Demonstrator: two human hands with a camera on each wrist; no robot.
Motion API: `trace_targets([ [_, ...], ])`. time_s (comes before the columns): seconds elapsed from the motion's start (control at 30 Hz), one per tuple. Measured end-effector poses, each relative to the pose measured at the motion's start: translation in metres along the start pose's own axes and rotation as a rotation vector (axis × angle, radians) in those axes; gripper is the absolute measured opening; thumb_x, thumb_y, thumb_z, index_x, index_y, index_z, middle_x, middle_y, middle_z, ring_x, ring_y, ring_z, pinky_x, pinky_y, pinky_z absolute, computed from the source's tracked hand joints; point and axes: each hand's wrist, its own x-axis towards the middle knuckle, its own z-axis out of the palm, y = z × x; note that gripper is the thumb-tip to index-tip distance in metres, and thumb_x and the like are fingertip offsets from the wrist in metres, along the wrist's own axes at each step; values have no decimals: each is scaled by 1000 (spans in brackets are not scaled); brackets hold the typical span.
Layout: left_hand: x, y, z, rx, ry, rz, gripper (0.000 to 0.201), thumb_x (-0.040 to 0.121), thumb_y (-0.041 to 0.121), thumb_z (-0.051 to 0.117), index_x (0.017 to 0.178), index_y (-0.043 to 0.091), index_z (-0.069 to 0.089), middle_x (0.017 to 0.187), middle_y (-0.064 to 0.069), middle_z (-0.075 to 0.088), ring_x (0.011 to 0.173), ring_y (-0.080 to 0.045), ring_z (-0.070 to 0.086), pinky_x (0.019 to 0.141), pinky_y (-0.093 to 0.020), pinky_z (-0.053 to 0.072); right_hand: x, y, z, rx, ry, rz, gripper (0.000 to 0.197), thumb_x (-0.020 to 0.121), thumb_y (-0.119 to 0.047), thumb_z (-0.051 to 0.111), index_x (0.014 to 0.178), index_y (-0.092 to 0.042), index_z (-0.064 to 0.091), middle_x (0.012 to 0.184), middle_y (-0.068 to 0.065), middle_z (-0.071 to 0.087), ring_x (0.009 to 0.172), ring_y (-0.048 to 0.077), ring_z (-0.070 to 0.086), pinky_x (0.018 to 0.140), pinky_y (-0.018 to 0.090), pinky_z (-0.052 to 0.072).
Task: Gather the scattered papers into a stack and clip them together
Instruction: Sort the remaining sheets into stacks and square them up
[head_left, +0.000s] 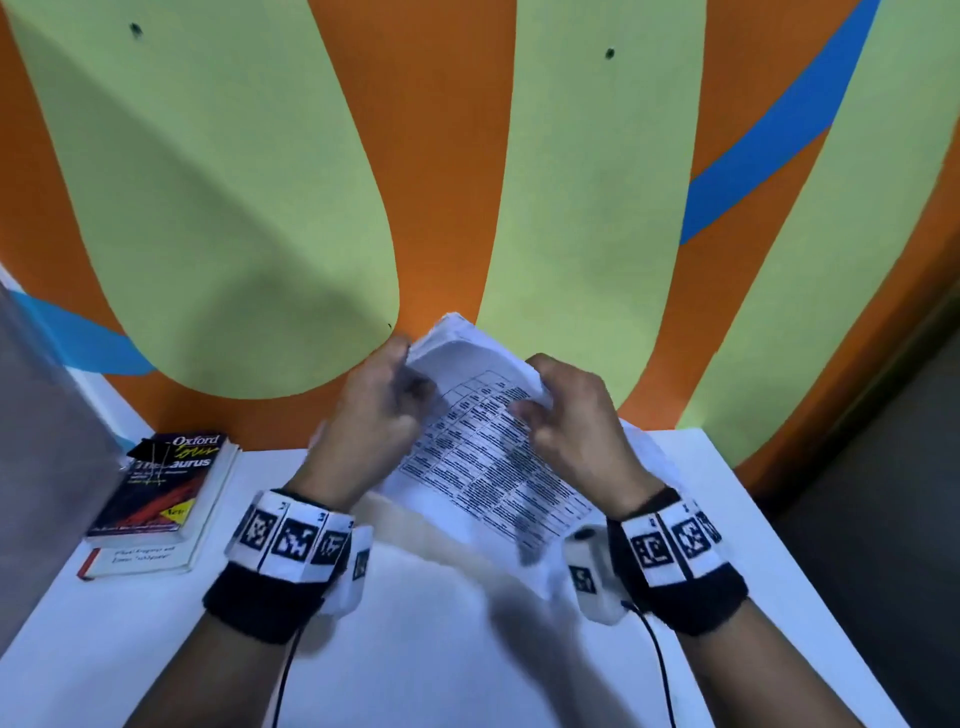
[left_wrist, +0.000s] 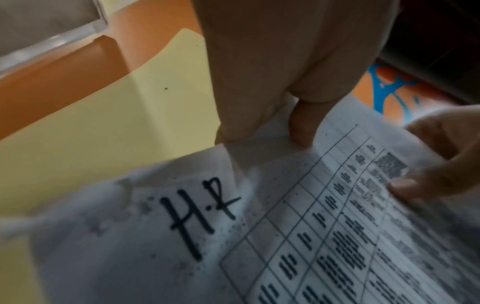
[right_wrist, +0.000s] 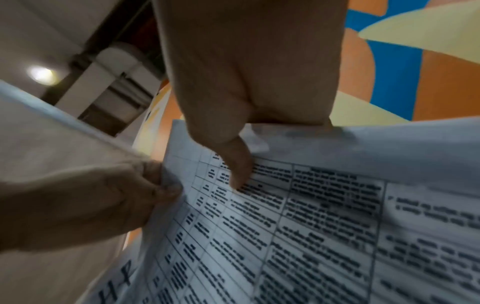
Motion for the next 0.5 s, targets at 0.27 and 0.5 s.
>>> trace_targets([
  [0.27, -15, -33, -11, -377, 434, -229, 100, 59, 35, 87, 141, 20, 30, 131, -5, 50, 119, -18, 53, 101, -35, 45, -8, 17, -13, 549, 156, 245, 19, 77, 1, 73, 76, -15, 63, 61, -4, 65, 58, 3, 53, 57, 20, 42],
  [0.5, -8, -36, 8, -406, 348, -154, 25, 86, 22, 61, 109, 30, 52, 102, -4, 63, 96, -15, 59, 93, -39, 43, -17, 19, -6, 621, 229, 211, 23, 84, -3, 68, 102, -16, 62, 77, -8, 70, 71, 4, 60, 68, 17, 47],
])
